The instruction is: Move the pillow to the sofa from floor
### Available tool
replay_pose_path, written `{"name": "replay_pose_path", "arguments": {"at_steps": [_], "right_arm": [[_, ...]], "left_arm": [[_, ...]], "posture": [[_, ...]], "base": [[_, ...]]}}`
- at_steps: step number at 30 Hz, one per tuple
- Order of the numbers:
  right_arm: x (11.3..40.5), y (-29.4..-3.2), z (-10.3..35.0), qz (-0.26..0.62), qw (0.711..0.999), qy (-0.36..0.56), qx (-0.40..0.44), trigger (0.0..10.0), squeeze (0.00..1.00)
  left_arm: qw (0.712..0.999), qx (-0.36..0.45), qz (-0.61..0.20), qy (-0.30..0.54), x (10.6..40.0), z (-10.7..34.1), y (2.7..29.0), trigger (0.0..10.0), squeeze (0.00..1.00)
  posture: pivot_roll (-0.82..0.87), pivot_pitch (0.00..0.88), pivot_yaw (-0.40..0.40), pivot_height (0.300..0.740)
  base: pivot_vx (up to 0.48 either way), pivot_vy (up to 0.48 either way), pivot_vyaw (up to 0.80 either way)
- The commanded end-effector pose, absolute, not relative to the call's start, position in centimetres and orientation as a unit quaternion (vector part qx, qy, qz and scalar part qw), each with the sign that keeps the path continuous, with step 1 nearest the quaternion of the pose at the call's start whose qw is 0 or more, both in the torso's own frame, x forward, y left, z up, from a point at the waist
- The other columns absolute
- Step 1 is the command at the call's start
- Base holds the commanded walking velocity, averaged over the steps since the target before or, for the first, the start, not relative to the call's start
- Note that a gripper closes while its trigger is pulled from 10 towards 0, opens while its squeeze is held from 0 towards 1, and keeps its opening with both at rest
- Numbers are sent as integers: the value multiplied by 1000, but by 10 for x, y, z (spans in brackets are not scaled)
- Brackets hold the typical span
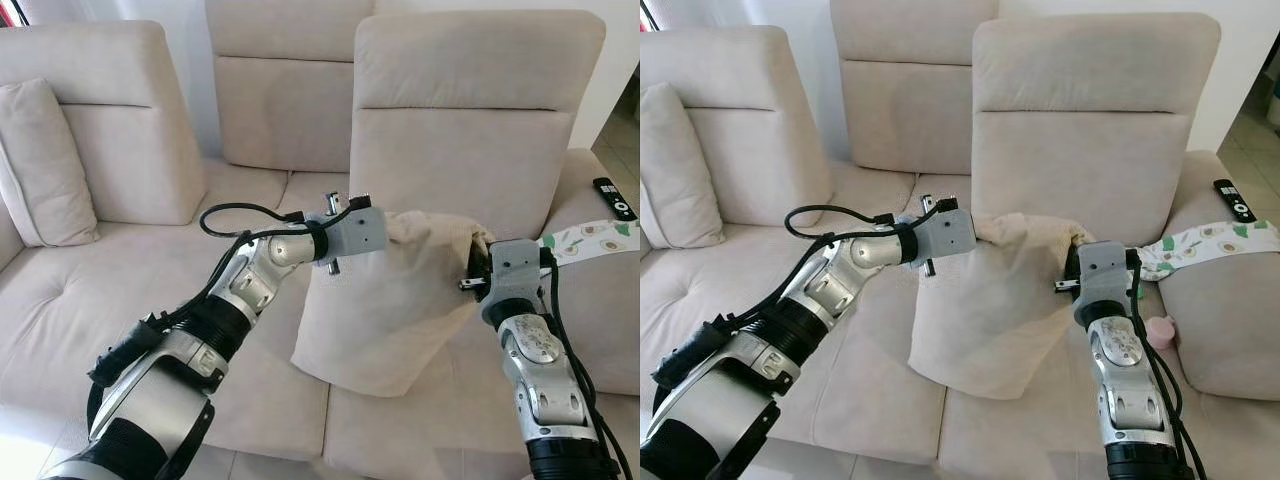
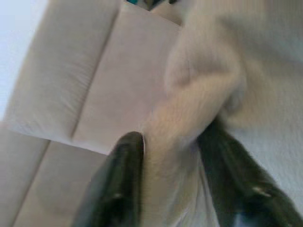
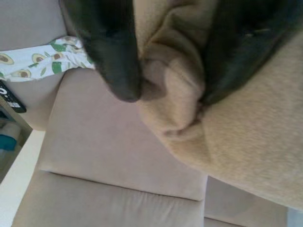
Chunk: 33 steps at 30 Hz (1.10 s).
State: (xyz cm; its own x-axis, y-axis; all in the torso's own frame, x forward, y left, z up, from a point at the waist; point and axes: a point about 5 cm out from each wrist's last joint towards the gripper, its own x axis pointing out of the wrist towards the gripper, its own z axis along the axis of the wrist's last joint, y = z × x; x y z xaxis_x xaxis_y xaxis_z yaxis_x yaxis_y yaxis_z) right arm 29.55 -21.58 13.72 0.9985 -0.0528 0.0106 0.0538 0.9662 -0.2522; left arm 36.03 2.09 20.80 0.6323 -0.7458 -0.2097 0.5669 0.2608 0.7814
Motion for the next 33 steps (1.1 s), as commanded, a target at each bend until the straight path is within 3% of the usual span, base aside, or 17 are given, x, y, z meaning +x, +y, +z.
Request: {"name": "replay_pose_path", "arguments": {"at_steps": [1, 2, 3, 6, 10, 14, 19, 24, 33], "right_arm": [[295, -212, 124, -20, 990, 34, -132, 10000, 361], [295, -212, 124, -20, 990, 34, -132, 10000, 361], [295, -213, 124, -25, 990, 34, -138, 10000, 0], [296, -213, 127, -28, 989, 28, -142, 10000, 0], [296, -218, 142, -70, 983, -20, -169, 10000, 0], [296, -218, 144, -76, 982, -24, -174, 10000, 0], [290, -219, 182, -119, 962, -146, -199, 10000, 0], [289, -218, 187, -126, 951, -164, -228, 10000, 0], [289, -193, 183, -45, 964, -174, -197, 10000, 0]], "left_arm": [[791, 443, -404, -121, 361, 219, 17, 10000, 0], [791, 443, -404, -121, 361, 219, 17, 10000, 0], [801, 431, -397, -124, 362, 221, 18, 10000, 0], [811, 420, -385, -129, 363, 226, 19, 10000, 0], [849, 380, -330, -161, 370, 247, 24, 10000, 0], [851, 378, -327, -162, 371, 248, 25, 10000, 0], [877, 330, -320, -143, 372, 244, 28, 10000, 0], [883, 319, -313, -144, 373, 245, 28, 10000, 0], [889, 301, -317, -135, 374, 241, 27, 10000, 0]], "posture": [[-157, 0, 68, 740], [-157, 0, 68, 740], [-155, 0, 69, 740], [-156, 0, 69, 740], [-152, 0, 65, 740], [-152, 0, 65, 740], [-153, 0, 62, 740], [-155, 0, 62, 740], [-153, 0, 62, 740]], "base": [[0, 0, 0], [0, 0, 0], [0, 0, 0], [0, 0, 0], [0, 0, 0], [0, 0, 0], [0, 0, 0], [0, 0, 0], [0, 0, 0]]}}
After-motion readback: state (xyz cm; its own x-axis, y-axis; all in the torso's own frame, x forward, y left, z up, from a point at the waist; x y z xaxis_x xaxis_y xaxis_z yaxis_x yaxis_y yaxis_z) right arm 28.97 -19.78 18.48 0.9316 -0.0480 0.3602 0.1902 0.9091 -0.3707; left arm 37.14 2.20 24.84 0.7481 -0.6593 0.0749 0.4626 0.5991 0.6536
